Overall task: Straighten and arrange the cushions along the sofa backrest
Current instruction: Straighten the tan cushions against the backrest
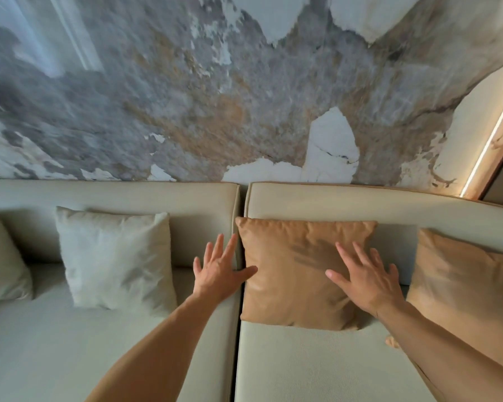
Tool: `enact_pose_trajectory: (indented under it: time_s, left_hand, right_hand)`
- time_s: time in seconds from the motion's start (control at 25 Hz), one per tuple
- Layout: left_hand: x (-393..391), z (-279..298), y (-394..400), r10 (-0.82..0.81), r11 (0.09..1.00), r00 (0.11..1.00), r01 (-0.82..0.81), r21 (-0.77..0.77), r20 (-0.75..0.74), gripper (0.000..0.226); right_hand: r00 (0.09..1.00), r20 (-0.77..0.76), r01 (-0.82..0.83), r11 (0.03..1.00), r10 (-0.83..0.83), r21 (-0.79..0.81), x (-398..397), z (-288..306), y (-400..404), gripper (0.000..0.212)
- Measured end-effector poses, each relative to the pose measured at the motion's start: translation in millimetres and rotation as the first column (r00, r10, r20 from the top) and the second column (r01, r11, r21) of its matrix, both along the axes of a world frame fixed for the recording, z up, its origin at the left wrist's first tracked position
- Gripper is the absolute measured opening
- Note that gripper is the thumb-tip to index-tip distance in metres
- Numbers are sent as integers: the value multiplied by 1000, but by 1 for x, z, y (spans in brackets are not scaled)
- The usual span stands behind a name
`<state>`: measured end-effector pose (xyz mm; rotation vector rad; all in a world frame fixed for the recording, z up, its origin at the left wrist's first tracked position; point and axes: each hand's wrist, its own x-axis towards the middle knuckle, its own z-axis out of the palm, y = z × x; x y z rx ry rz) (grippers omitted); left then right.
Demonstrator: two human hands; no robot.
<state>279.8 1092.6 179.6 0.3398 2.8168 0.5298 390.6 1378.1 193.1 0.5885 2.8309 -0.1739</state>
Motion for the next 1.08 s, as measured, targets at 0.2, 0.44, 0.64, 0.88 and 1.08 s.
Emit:
enact_pose_trajectory:
  time_s: [0.2, 0.44, 0.64, 0.88, 1.08]
  left_hand:
    - [59, 74, -51, -62, 998, 996, 61, -21, -59, 95]
    - [93, 131, -89, -114, 993, 988, 112, -24, -107, 100]
    - [100, 150, -92, -178, 984, 969, 175, -33, -169, 102]
    - [125, 159, -64, -184, 983, 959, 182, -30, -215, 103]
    - [166, 158, -10, -182, 983, 957, 173, -58, -226, 103]
  right_hand:
    - [999, -36, 5, 1000, -5, -4, 44, 73, -37, 77]
    - [998, -57, 10, 1000, -12, -19, 70, 130, -79, 77]
    - [996, -82, 19, 1000, -17, 23, 94, 156, -93, 75]
    - [991, -119, 70, 997, -67, 23, 140, 165, -58, 75]
    - [987, -134, 99, 995, -94, 26, 194, 167, 7, 74]
